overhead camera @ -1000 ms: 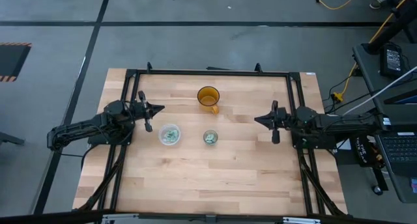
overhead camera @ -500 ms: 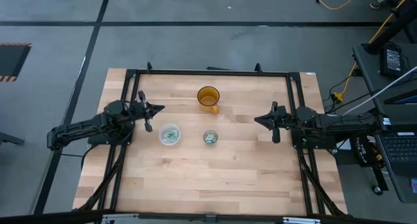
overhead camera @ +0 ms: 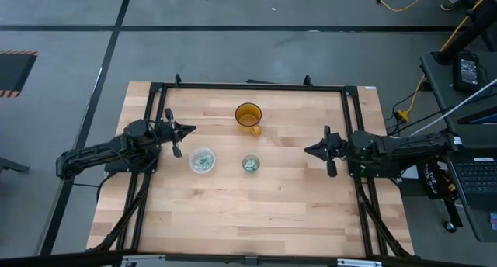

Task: Pick and place Stevia / Truvia into bins
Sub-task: Return to Home Position

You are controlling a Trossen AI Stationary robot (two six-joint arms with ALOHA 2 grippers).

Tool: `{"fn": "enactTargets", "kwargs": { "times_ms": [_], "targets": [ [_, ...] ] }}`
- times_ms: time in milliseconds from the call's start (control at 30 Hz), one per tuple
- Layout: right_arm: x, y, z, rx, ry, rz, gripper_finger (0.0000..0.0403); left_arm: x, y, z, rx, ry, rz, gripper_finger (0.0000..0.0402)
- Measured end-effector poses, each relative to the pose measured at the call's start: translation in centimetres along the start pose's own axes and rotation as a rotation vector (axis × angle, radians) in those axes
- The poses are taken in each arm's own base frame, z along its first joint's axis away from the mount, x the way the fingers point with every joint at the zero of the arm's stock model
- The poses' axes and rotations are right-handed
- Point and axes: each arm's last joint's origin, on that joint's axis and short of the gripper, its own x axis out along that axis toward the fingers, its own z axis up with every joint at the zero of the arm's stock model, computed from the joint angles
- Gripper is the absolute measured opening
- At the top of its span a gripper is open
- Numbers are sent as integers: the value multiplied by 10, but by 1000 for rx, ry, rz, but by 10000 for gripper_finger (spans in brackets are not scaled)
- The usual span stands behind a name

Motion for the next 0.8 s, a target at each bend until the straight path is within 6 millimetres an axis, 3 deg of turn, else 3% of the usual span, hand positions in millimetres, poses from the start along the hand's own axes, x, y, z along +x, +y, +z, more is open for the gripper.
{"fn": "enactTargets", "kwargs": {
  "times_ms": [433, 800],
  "targets": [
    [-30, 8, -2, -64, -75, 125, 23, 0, 0, 0, 0, 0, 0, 2],
    [-27, 8, -5, -104, -123, 151, 24, 0, 0, 0, 0, 0, -1, 2]
  ]
}}
